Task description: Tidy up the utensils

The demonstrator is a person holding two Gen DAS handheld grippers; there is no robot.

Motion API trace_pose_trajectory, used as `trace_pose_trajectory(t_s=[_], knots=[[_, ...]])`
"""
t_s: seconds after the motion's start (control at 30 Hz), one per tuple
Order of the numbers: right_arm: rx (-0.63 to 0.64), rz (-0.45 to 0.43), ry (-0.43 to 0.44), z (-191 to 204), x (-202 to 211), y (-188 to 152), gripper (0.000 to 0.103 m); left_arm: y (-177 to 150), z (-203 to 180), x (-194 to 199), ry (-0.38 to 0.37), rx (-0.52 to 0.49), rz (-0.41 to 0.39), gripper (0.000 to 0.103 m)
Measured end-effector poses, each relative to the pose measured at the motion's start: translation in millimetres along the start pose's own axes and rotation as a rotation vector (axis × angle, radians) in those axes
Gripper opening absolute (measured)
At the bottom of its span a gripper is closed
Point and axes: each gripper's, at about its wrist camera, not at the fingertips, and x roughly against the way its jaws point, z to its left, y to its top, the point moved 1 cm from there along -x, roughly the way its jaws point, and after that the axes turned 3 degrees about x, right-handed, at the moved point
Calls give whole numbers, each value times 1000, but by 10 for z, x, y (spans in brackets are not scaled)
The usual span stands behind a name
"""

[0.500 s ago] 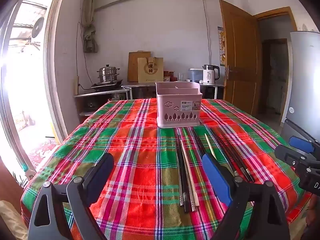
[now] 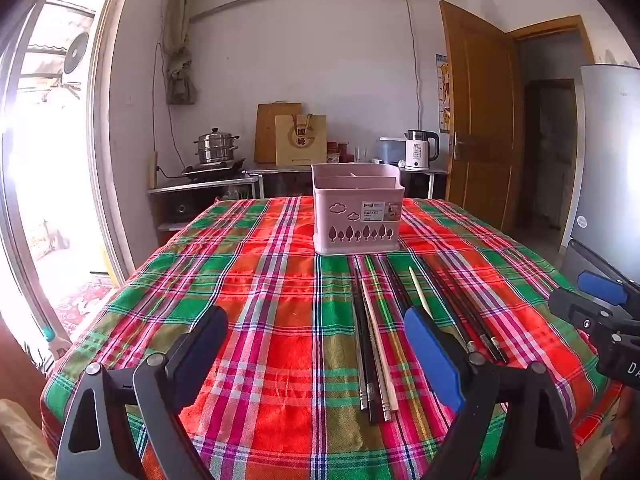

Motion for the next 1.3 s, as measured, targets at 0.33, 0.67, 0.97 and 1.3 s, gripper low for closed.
trace_pose_trajectory(t_s=[0.33, 0.67, 0.97, 1.3], knots=[[3, -3, -3, 8, -6, 8, 72, -4, -1, 3, -2, 1, 0, 90], [4, -3, -2, 5, -3, 4, 72, 4, 7, 4, -3, 3, 4, 90], [3, -7, -3, 6, -18, 28, 72, 6, 11, 3, -4, 3, 3, 90], [3, -9, -3, 5, -14, 35, 72, 11, 3, 6, -4, 4, 5, 90]])
